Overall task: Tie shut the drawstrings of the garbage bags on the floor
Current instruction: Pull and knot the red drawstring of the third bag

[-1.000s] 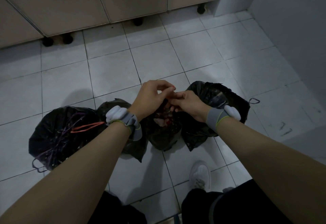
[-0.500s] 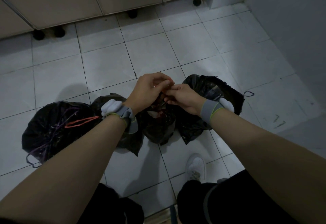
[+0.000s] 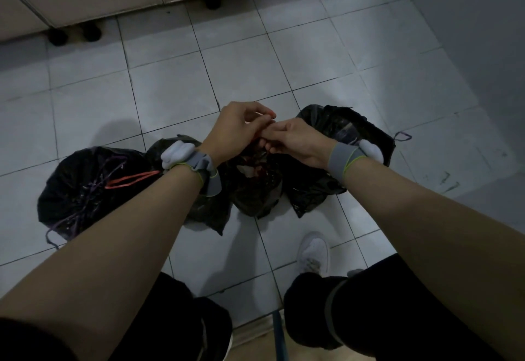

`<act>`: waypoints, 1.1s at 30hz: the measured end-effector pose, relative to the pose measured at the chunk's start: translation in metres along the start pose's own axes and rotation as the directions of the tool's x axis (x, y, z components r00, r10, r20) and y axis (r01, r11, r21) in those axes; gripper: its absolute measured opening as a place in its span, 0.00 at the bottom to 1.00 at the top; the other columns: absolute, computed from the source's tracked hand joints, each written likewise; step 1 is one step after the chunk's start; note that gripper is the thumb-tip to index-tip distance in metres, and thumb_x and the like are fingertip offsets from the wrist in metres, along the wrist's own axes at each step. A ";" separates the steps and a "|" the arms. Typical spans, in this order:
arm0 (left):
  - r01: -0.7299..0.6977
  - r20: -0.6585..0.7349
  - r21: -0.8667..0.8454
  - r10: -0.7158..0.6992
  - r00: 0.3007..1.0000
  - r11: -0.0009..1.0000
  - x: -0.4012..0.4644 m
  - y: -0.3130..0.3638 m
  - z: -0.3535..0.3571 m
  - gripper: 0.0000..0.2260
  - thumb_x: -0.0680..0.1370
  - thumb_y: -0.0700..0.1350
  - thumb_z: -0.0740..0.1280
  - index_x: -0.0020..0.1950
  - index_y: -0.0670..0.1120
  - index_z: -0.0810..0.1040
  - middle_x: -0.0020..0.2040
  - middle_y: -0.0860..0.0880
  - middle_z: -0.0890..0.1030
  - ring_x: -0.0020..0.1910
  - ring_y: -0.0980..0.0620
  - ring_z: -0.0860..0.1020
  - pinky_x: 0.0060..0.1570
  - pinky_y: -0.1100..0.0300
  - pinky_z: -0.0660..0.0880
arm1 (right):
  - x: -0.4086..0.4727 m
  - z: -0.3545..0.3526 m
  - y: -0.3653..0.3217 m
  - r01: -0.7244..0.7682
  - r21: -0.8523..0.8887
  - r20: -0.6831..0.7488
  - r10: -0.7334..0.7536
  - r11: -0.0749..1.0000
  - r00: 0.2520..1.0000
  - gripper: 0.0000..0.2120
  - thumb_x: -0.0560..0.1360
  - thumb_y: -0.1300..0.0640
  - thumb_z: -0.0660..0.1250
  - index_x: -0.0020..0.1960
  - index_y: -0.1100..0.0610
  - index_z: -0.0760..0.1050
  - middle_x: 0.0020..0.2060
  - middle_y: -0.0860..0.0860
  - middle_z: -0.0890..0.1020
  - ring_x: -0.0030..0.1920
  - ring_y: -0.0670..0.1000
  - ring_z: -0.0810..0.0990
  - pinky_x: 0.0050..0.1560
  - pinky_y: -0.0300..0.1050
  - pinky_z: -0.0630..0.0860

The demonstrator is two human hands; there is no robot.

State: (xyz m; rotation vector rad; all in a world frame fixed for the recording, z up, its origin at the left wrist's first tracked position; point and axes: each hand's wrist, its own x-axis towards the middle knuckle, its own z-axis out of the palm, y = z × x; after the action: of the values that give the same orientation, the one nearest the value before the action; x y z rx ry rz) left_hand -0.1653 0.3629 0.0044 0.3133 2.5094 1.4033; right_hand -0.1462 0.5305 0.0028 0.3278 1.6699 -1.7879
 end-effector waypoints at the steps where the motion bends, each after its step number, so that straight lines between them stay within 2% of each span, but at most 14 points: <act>1: -0.007 -0.004 0.013 0.007 1.000 1.000 -0.001 -0.001 -0.001 0.08 0.82 0.45 0.70 0.57 0.47 0.88 0.48 0.53 0.89 0.48 0.63 0.86 0.53 0.68 0.80 | 0.001 0.000 0.001 -0.005 -0.004 -0.006 0.005 1.000 1.000 0.05 0.81 0.63 0.66 0.51 0.64 0.80 0.38 0.55 0.81 0.37 0.47 0.77 0.40 0.35 0.77; 3: 0.012 -0.008 0.008 -0.012 1.000 1.000 -0.002 -0.002 -0.004 0.09 0.81 0.45 0.72 0.58 0.46 0.88 0.48 0.53 0.89 0.47 0.64 0.86 0.53 0.66 0.81 | 0.002 -0.001 0.002 -0.024 -0.008 -0.023 0.024 1.000 0.999 0.05 0.80 0.62 0.67 0.51 0.64 0.80 0.38 0.55 0.82 0.36 0.47 0.78 0.40 0.36 0.77; 7: 0.054 -0.015 0.014 -0.054 0.998 0.998 -0.005 -0.004 -0.012 0.10 0.79 0.45 0.75 0.60 0.46 0.87 0.47 0.50 0.89 0.44 0.58 0.88 0.52 0.59 0.85 | 0.005 0.000 0.002 -0.049 -0.014 -0.079 0.048 0.999 0.996 0.06 0.79 0.60 0.68 0.49 0.63 0.82 0.37 0.55 0.83 0.35 0.47 0.79 0.39 0.37 0.77; 9: 0.051 -0.019 0.018 -0.051 0.999 0.999 -0.007 -0.003 -0.017 0.12 0.78 0.46 0.76 0.61 0.46 0.87 0.45 0.50 0.89 0.42 0.58 0.88 0.47 0.61 0.85 | 0.006 0.000 0.001 -0.052 0.001 -0.127 0.051 0.999 0.991 0.08 0.80 0.60 0.67 0.49 0.65 0.81 0.36 0.55 0.82 0.34 0.48 0.78 0.37 0.36 0.77; 11: 0.049 -0.005 0.026 -0.049 0.999 0.998 -0.008 -0.003 -0.021 0.15 0.77 0.47 0.78 0.62 0.46 0.86 0.44 0.51 0.89 0.41 0.58 0.88 0.44 0.63 0.84 | 0.007 0.000 0.002 -0.062 0.015 -0.171 0.063 0.998 0.983 0.12 0.80 0.60 0.67 0.55 0.70 0.81 0.35 0.55 0.81 0.33 0.48 0.77 0.37 0.37 0.76; 14: 0.013 0.058 0.124 -0.020 0.998 0.992 -0.009 -0.005 -0.024 0.14 0.75 0.47 0.79 0.60 0.45 0.87 0.45 0.51 0.89 0.40 0.57 0.87 0.47 0.66 0.83 | 0.005 -0.002 0.002 -0.077 0.049 -0.177 0.084 0.996 0.981 0.15 0.79 0.59 0.68 0.58 0.72 0.79 0.35 0.55 0.81 0.32 0.47 0.77 0.38 0.38 0.76; 17: -0.054 0.096 0.246 0.031 0.995 0.968 -0.008 -0.005 -0.027 0.09 0.76 0.46 0.78 0.54 0.45 0.90 0.43 0.51 0.88 0.38 0.62 0.85 0.49 0.68 0.82 | 0.004 -0.001 -0.001 -0.087 0.060 -0.174 0.096 0.994 0.980 0.14 0.80 0.59 0.66 0.57 0.70 0.80 0.35 0.55 0.81 0.32 0.47 0.77 0.38 0.37 0.76; 21: -0.082 0.127 0.370 0.036 0.991 0.926 -0.004 -0.008 -0.029 0.06 0.78 0.44 0.75 0.53 0.44 0.90 0.43 0.47 0.88 0.40 0.53 0.85 0.50 0.60 0.81 | 0.004 0.000 -0.002 -0.089 0.063 -0.193 0.099 0.994 0.976 0.12 0.81 0.60 0.65 0.55 0.68 0.81 0.36 0.55 0.82 0.32 0.47 0.76 0.35 0.35 0.76; 24: -0.075 0.105 0.431 0.032 0.994 0.899 -0.002 -0.008 -0.028 0.08 0.80 0.45 0.73 0.52 0.41 0.88 0.47 0.44 0.88 0.46 0.48 0.85 0.50 0.62 0.76 | 0.004 -0.001 -0.001 -0.084 0.069 -0.216 0.097 0.994 0.972 0.13 0.80 0.61 0.65 0.58 0.70 0.80 0.37 0.55 0.82 0.32 0.46 0.77 0.36 0.35 0.77; 26: -0.047 0.077 0.429 0.015 0.997 0.902 -0.001 -0.008 -0.025 0.09 0.81 0.46 0.72 0.52 0.41 0.88 0.48 0.45 0.88 0.47 0.48 0.84 0.52 0.60 0.77 | 0.005 -0.002 0.000 -0.074 0.073 -0.238 0.089 0.995 0.967 0.13 0.80 0.62 0.67 0.58 0.71 0.80 0.38 0.56 0.82 0.33 0.46 0.77 0.38 0.36 0.77; 29: 0.034 0.060 0.326 -0.056 0.997 0.945 -0.001 -0.009 -0.019 0.09 0.80 0.49 0.72 0.51 0.44 0.87 0.48 0.50 0.87 0.47 0.53 0.83 0.53 0.59 0.79 | 0.006 -0.002 0.000 -0.061 0.098 -0.252 0.084 0.993 0.964 0.14 0.79 0.62 0.68 0.59 0.71 0.79 0.38 0.55 0.81 0.34 0.47 0.78 0.40 0.37 0.78; 31: 0.047 0.113 0.273 -0.081 0.990 0.961 -0.001 -0.011 -0.014 0.06 0.80 0.51 0.73 0.49 0.49 0.87 0.50 0.52 0.86 0.47 0.55 0.83 0.50 0.63 0.78 | 0.006 -0.002 0.000 -0.057 0.108 -0.251 0.083 0.992 0.964 0.14 0.79 0.62 0.69 0.59 0.71 0.79 0.37 0.56 0.81 0.34 0.47 0.78 0.40 0.37 0.78; 33: 0.034 0.162 0.248 -0.076 0.984 0.968 -0.002 -0.014 -0.010 0.04 0.78 0.50 0.75 0.47 0.51 0.88 0.53 0.53 0.85 0.51 0.58 0.82 0.50 0.72 0.73 | 0.005 -0.002 -0.001 -0.064 0.098 -0.235 0.086 0.993 0.968 0.14 0.78 0.62 0.69 0.60 0.71 0.79 0.36 0.56 0.80 0.34 0.47 0.77 0.40 0.37 0.78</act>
State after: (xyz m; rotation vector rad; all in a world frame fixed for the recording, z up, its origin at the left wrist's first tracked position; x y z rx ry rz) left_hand -0.1677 0.3473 -0.0022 0.3885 2.5274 1.0000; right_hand -0.1514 0.5306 0.0005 0.6614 1.7162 -1.8286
